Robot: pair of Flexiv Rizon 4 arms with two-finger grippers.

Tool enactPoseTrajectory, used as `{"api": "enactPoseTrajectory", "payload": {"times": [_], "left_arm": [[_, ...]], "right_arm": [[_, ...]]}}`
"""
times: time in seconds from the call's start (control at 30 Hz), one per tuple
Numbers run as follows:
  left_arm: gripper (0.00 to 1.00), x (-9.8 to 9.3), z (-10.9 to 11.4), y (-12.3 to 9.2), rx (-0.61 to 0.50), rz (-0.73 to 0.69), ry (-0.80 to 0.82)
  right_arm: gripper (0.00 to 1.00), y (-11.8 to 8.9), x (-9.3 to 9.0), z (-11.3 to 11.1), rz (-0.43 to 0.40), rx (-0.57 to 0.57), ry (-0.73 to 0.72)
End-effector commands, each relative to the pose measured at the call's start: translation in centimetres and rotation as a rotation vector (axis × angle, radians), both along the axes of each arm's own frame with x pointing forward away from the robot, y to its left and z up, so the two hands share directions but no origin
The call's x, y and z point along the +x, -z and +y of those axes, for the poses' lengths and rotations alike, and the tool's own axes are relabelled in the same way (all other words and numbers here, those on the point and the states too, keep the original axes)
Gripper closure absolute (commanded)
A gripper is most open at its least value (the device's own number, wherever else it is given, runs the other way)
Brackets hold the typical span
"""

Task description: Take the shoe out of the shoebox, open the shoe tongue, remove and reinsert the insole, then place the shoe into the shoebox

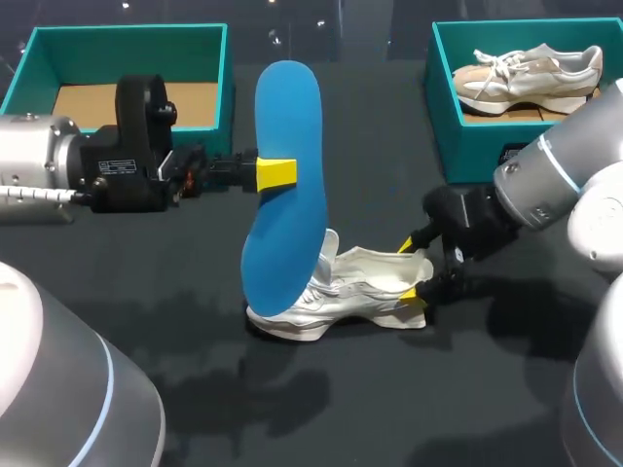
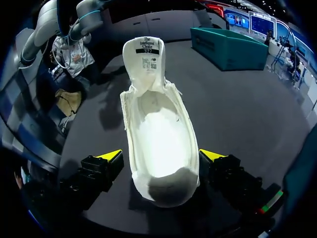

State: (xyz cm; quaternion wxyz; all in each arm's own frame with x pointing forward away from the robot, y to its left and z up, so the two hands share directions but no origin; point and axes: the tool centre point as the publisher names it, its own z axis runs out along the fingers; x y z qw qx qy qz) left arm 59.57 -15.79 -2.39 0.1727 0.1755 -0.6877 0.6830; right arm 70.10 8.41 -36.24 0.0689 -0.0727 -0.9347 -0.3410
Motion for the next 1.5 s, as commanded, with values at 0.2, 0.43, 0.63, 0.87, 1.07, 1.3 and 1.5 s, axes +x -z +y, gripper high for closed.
{"api": "enactPoseTrajectory", "payload": {"times": [0.2, 0.43, 0.63, 0.87, 1.07, 1.3, 1.5], "left_arm": [[1.0, 0.1, -0.2, 0.0, -0.001, 0.0, 0.001], [1.0, 0.1, -0.2, 0.0, -0.001, 0.0, 0.001], [1.0, 0.1, -0.2, 0.0, -0.001, 0.0, 0.001], [1.0, 0.1, -0.2, 0.0, -0.001, 0.0, 0.001], [1.0, 0.1, -0.2, 0.0, -0.001, 0.0, 0.001], [1.0, 0.1, -0.2, 0.0, -0.001, 0.0, 0.001], [1.0, 0.1, -0.2, 0.0, -0.001, 0.0, 0.001]], "right_arm": [[0.0, -0.3, -0.2, 0.2, 0.008, -0.119, -0.017], [0.0, -0.5, -0.4, 0.0, 0.016, -0.146, 0.008], [0.0, -1.8, -1.0, 0.1, 0.033, -0.259, 0.067], [0.0, -3.1, -0.5, 0.3, 0.033, -0.368, 0.063], [0.0, -3.0, -0.1, 0.6, 0.046, -0.417, 0.043], [0.0, -3.0, -0.3, 1.0, 0.054, -0.454, 0.043], [0.0, -3.4, 0.1, 1.6, 0.039, -0.454, 0.035]]}}
